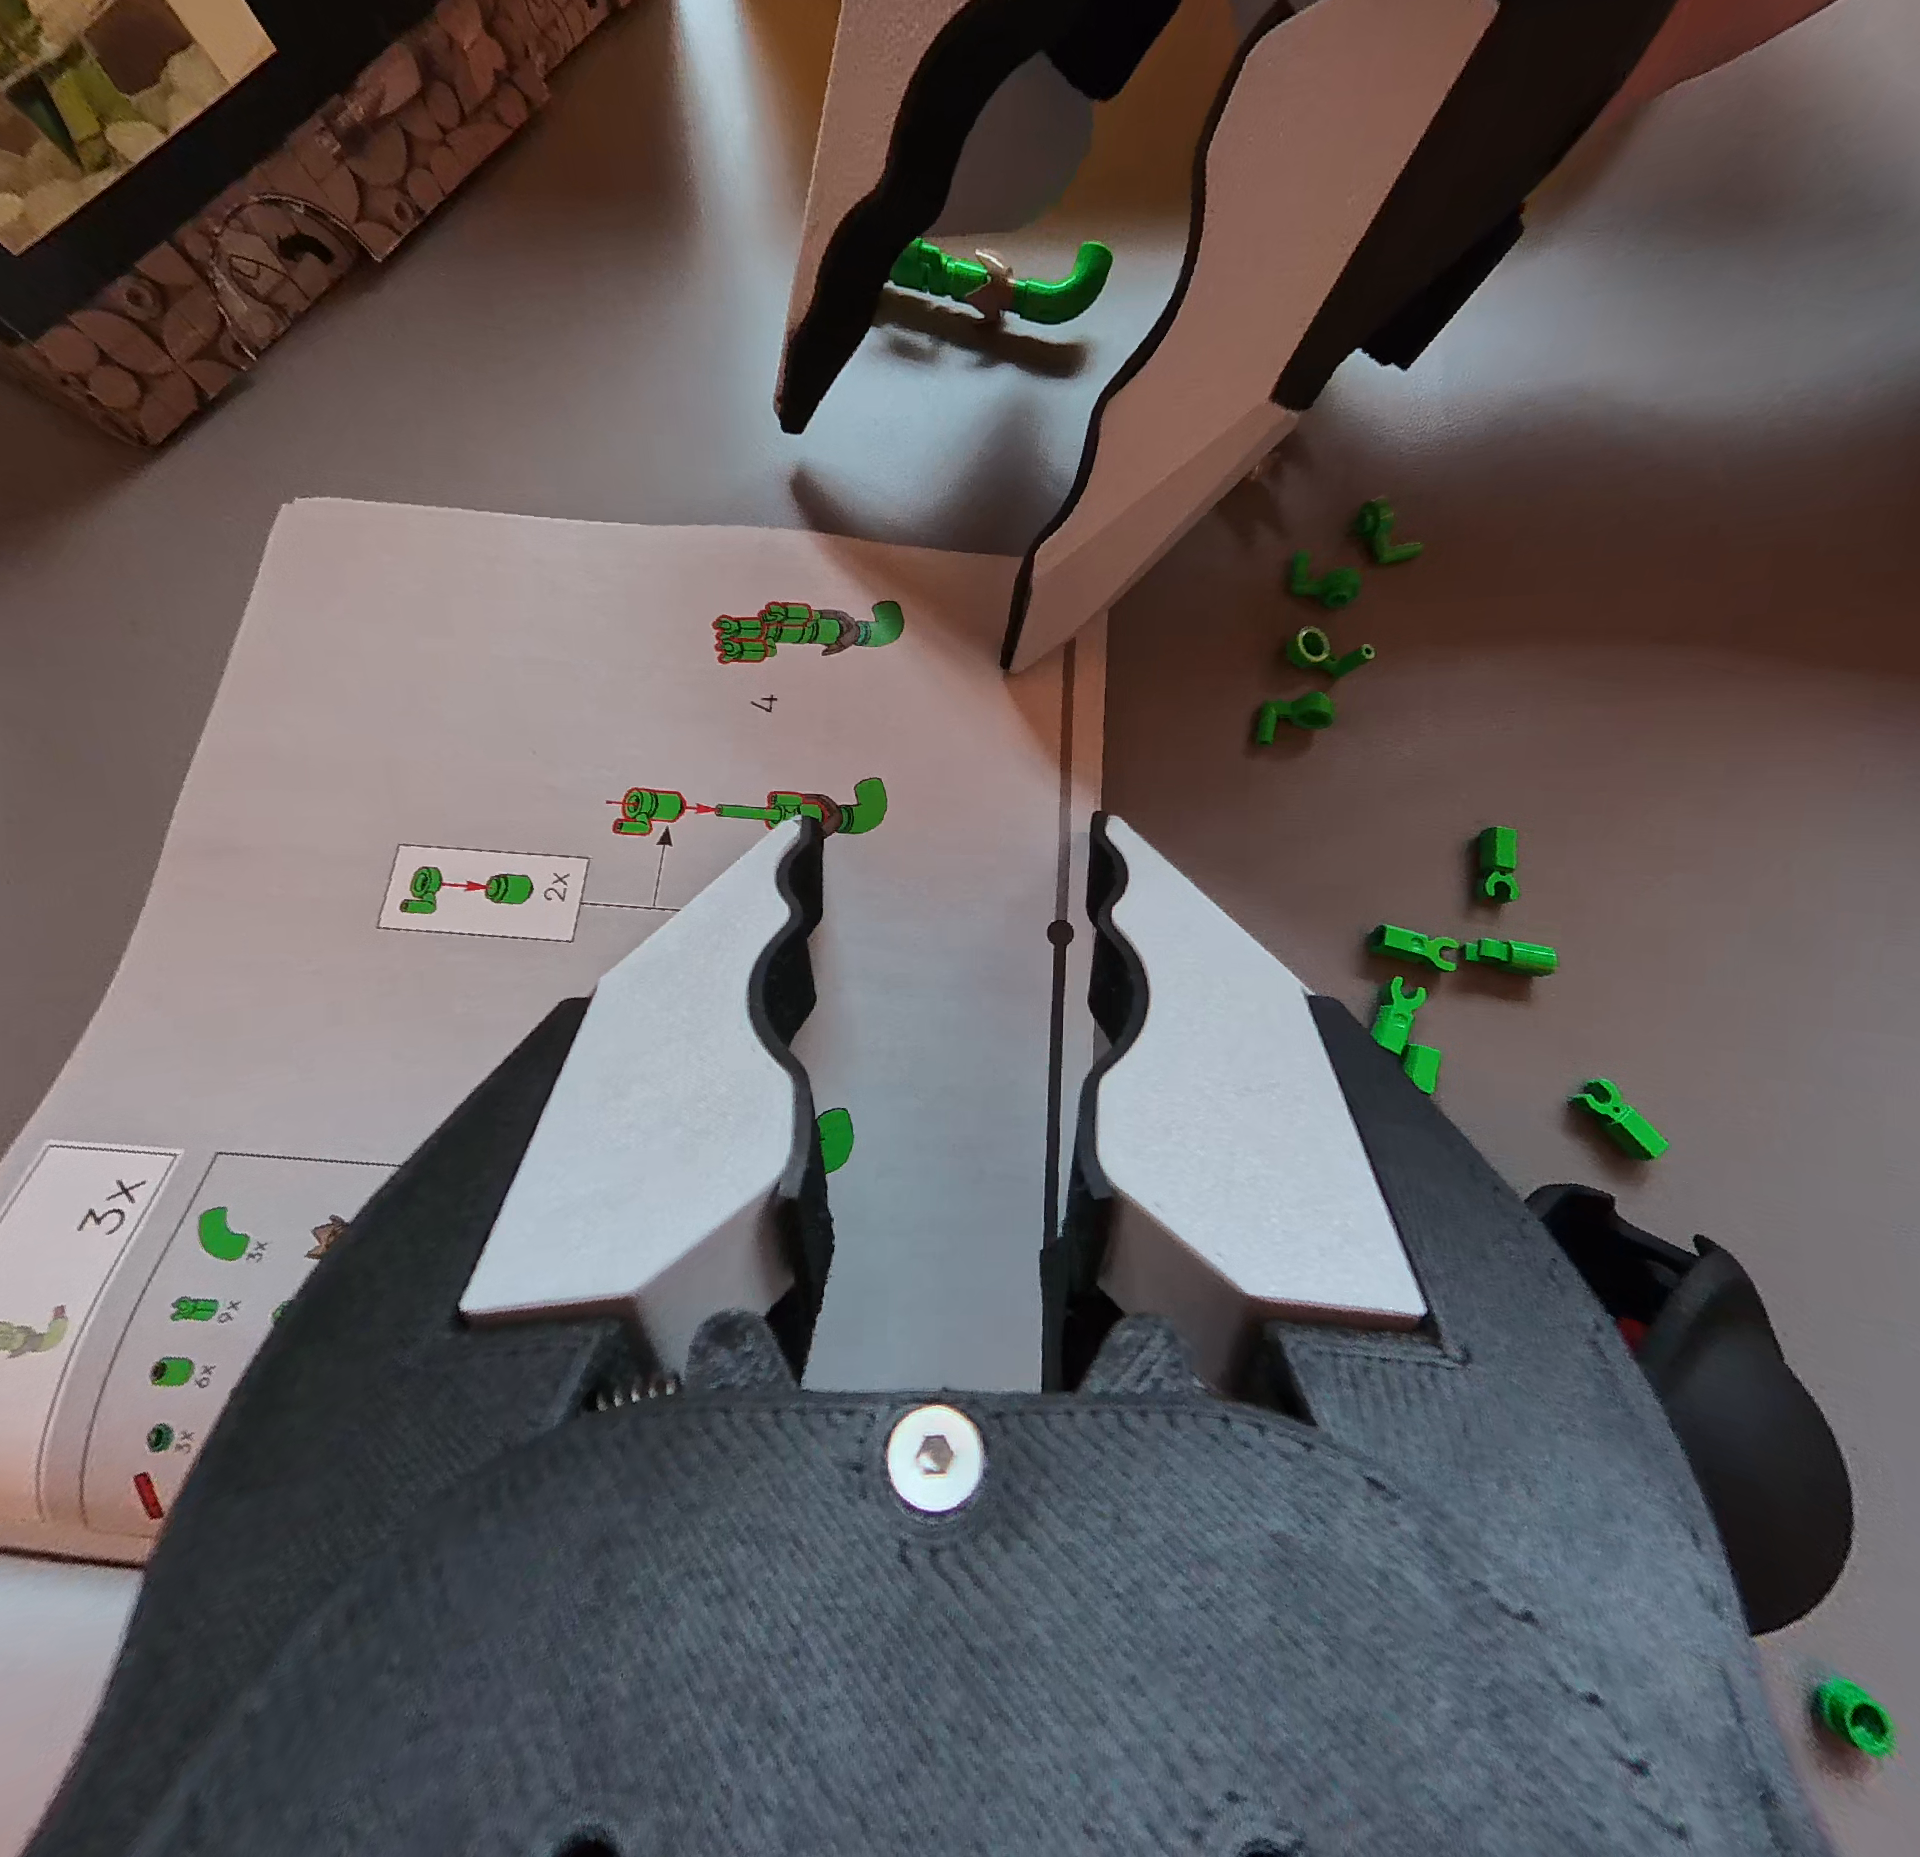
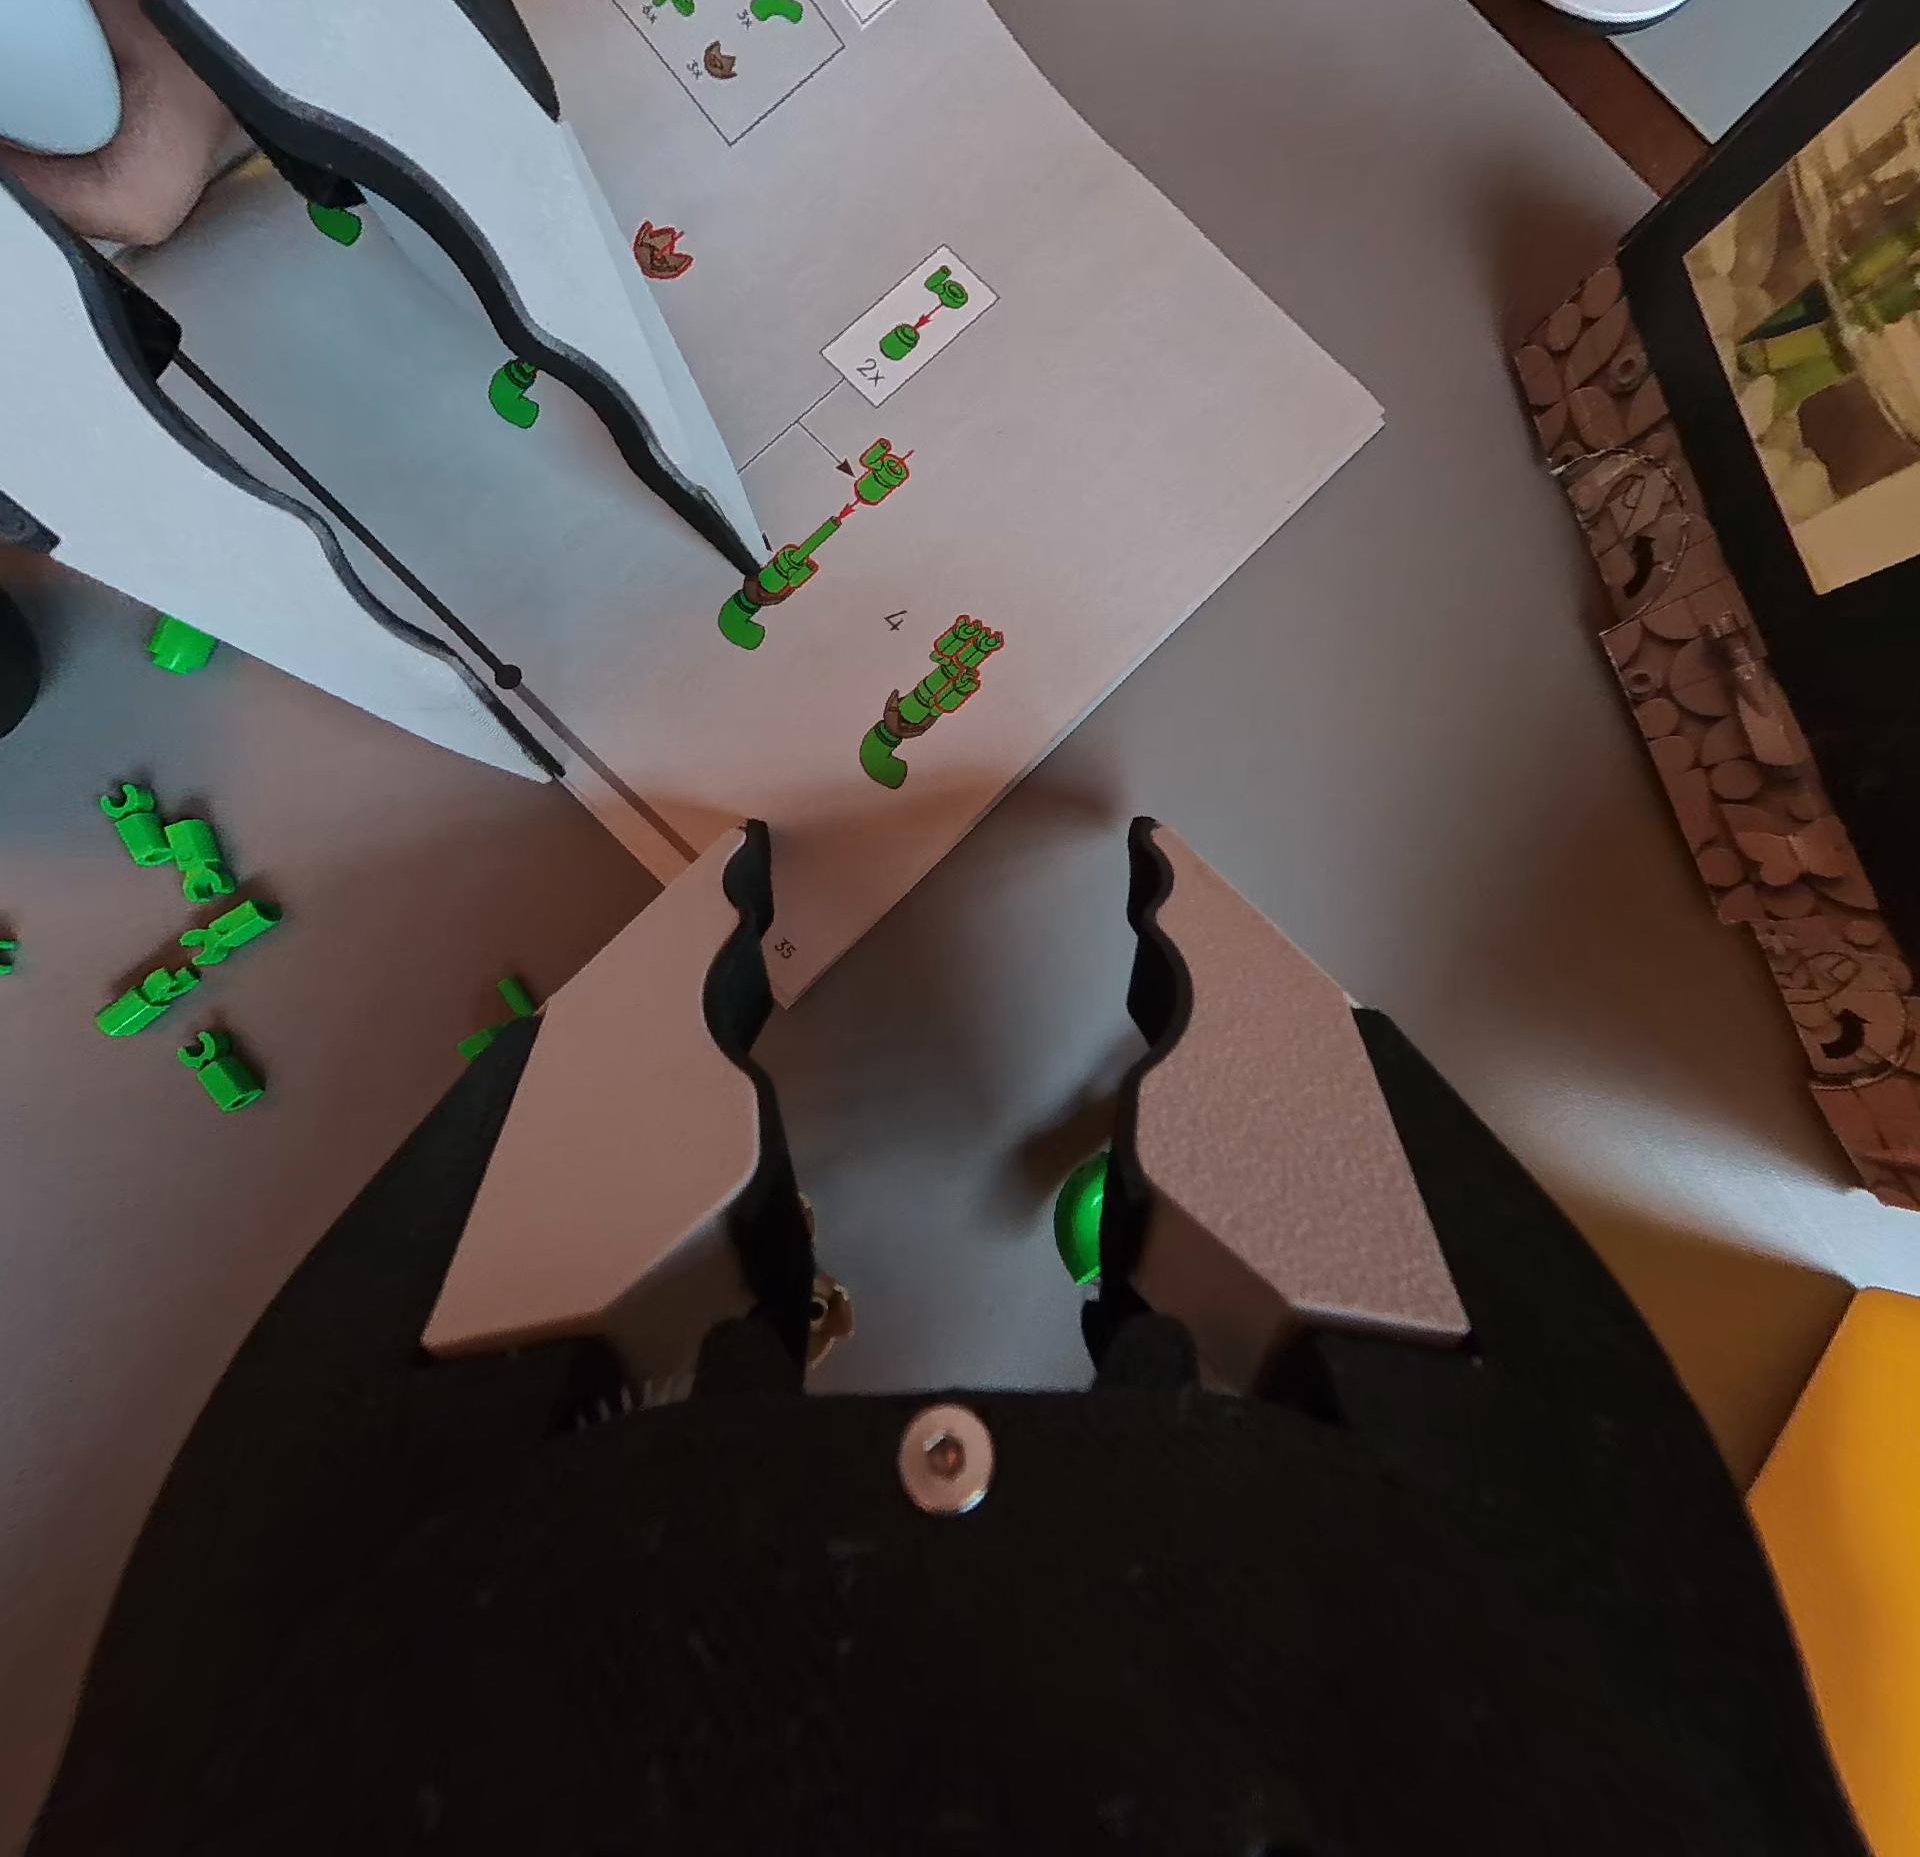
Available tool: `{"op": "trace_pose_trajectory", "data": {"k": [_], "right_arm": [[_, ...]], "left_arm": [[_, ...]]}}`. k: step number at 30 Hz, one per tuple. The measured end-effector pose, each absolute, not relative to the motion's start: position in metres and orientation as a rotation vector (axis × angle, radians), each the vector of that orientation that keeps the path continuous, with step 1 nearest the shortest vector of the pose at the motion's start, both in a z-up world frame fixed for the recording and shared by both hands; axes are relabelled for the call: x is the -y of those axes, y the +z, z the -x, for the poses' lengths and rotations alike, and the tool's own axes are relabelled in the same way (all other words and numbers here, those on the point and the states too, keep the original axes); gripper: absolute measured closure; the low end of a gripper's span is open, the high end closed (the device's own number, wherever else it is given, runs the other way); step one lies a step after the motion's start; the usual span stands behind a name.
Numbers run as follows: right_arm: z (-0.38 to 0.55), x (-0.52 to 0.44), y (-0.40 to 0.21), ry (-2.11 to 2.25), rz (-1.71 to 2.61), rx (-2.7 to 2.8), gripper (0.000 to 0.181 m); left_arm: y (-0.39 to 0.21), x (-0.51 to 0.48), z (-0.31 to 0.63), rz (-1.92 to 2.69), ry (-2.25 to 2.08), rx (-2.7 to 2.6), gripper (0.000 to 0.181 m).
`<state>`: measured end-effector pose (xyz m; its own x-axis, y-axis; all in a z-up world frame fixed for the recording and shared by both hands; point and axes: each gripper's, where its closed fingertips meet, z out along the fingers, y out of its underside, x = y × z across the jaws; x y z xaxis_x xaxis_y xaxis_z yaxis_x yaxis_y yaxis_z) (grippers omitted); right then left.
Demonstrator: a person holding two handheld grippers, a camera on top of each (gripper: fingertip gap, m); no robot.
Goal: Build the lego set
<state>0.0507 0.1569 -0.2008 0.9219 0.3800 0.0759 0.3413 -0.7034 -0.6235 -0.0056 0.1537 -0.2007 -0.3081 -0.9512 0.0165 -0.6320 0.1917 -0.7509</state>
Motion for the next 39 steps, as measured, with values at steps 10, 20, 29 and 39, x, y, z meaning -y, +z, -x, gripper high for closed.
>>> {"op": "trace_pose_trajectory", "data": {"k": [10, 20, 29, 39], "right_arm": [[-0.051, -0.157, -0.201, 0.082, 2.41, 0.51, 0.114], [-0.05, -0.157, -0.201, 0.082, 2.406, 0.515, 0.115], [-0.05, -0.158, -0.199, 0.045, 2.386, 0.545, 0.113], [-0.06, -0.153, -0.179, 0.002, 2.324, 0.513, 0.133]], "left_arm": [[-0.201, -0.152, 0.006, 1.455, -0.921, -2.032, 0.128], [-0.201, -0.156, 0.005, 1.458, -0.898, -2.018, 0.136], [-0.201, -0.158, 0.005, 1.464, -0.896, -2.009, 0.139], [-0.201, -0.16, 0.005, 1.47, -0.894, -1.998, 0.143]]}}
